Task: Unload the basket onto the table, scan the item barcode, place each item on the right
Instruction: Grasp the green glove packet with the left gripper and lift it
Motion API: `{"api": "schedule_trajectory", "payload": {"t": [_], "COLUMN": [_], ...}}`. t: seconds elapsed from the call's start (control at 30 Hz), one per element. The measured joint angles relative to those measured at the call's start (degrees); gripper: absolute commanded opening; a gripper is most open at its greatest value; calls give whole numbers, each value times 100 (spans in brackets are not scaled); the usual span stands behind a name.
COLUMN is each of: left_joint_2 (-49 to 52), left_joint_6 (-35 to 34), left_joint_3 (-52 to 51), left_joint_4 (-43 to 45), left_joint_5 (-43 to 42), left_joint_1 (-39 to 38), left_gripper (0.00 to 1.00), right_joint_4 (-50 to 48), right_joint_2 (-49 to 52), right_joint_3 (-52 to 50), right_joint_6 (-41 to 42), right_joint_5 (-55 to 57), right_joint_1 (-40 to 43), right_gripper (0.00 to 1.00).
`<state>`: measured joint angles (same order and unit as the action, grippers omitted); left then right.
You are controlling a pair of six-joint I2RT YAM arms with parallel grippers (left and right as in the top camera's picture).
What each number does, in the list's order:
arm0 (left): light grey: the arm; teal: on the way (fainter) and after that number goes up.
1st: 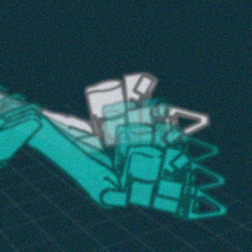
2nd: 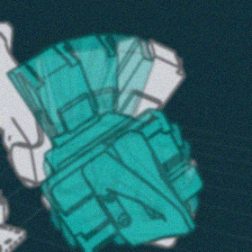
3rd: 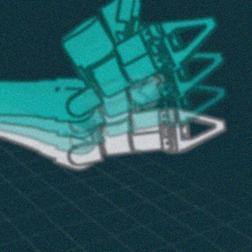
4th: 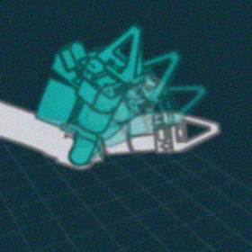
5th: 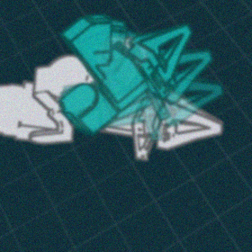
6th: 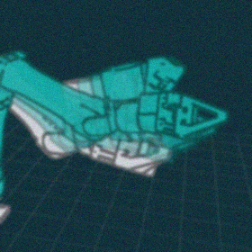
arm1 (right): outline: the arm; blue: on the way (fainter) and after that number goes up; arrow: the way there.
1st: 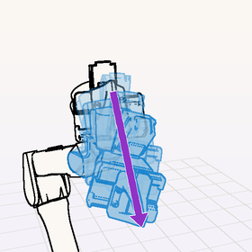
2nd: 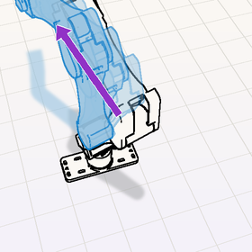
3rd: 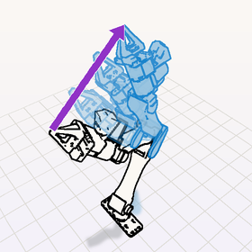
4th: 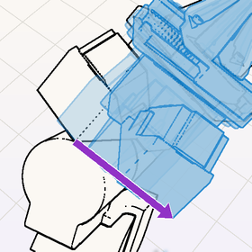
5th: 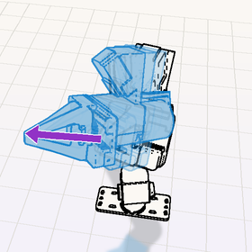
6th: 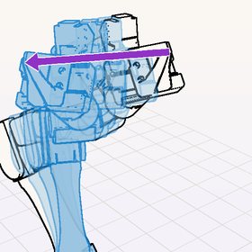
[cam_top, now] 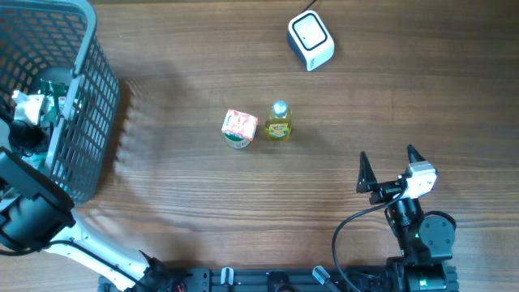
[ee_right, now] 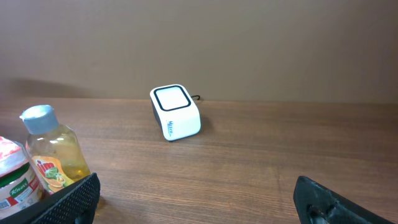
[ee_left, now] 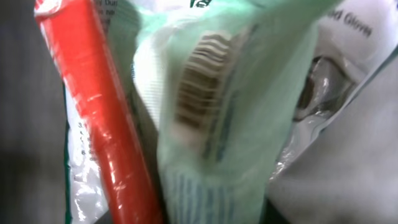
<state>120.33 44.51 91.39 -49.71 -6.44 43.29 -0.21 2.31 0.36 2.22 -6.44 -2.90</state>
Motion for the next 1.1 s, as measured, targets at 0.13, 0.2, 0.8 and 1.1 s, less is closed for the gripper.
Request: {"api": "schedule_trajectory", "payload": {"t": [0.13, 0.2, 0.8, 1.1], "left_joint_2": [-24, -35, -2728, -5031], "left_joint_6": [-2, -15, -1187, -2448], "left_joint_3": [9, 9, -157, -155], "left_joint_4": [0, 7, 518, 1113], "left_joint_5": [-35, -33, 256, 468], "left_joint_1": [-7, -20, -1421, -2750], "left_gripper": [4, 4, 4, 4], "right_joint_4": [0, 0, 0, 0], "right_joint_2": [0, 0, 0, 0], "right_joint_3": [0, 0, 0, 0], "right_joint_6": [0, 0, 0, 0], "right_joint_5": [0, 0, 0, 0], "right_joint_1": [0, 0, 0, 0], "right_gripper": [100, 100, 100, 100]}}
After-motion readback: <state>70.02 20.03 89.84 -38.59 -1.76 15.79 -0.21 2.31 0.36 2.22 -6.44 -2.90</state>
